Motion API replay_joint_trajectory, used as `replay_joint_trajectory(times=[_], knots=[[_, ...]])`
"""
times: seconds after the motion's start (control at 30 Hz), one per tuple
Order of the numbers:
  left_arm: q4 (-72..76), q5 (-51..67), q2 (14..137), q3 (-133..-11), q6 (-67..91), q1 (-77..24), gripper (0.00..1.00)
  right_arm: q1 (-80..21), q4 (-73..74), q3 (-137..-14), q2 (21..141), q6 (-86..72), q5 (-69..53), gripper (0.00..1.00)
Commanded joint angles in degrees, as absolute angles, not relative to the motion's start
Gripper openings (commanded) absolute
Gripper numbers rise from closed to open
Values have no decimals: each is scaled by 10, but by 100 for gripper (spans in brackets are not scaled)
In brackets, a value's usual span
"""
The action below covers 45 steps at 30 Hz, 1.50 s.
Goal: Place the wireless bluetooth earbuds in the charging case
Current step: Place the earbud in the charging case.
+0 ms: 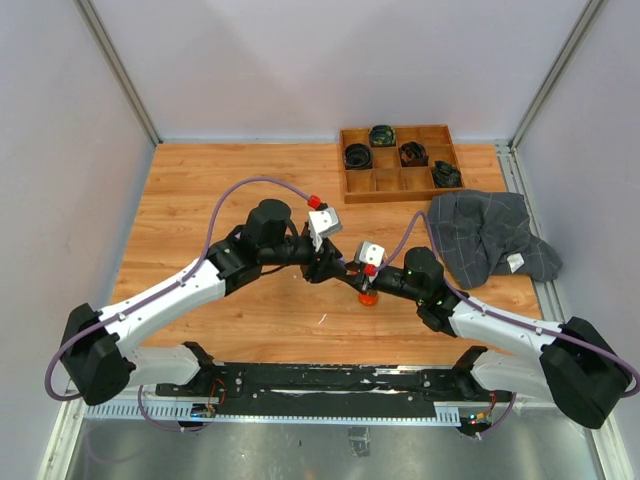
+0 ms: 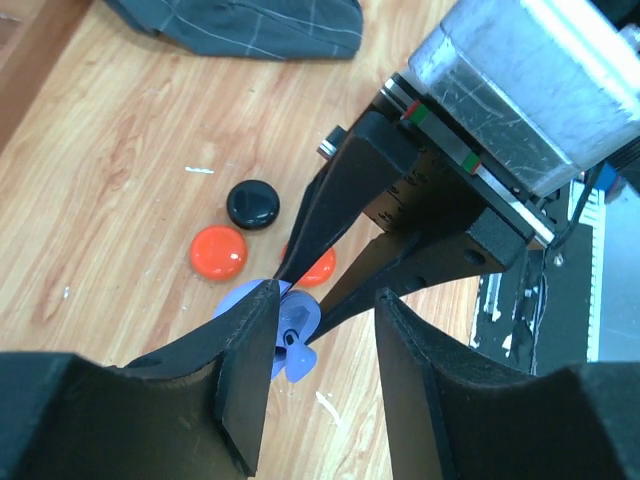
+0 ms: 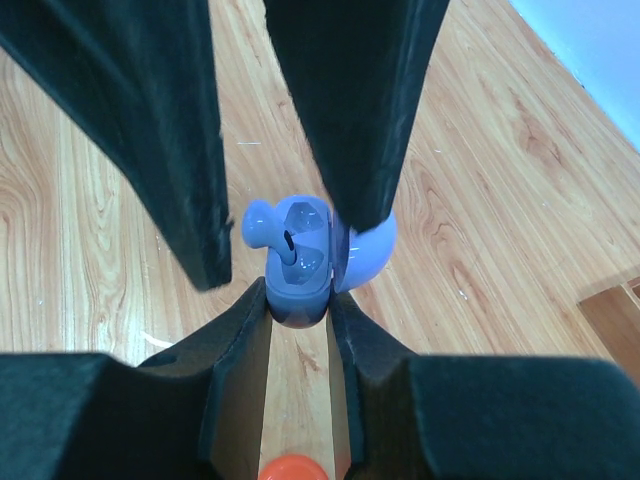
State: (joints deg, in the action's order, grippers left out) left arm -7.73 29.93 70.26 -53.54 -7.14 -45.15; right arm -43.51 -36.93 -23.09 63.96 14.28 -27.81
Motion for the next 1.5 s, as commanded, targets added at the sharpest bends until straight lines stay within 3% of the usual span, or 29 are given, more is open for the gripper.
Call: replay_joint_trajectory(times=[0.0,0.37,0.63,1.47], knots=[[-50,243,661,-527,-3,-454,49,-444,-374,-251,637,128,-272,1],[-130,176,630,-508,100,-454,54,-444,-379,-252,645,120,-268,1],[-140,185,665,-522,106,-454,57,-444,-380,-253,648,118,-274,1],[-135,281,690,-538,133,-454,54,-444,-387,-250,645,115,-279,1]])
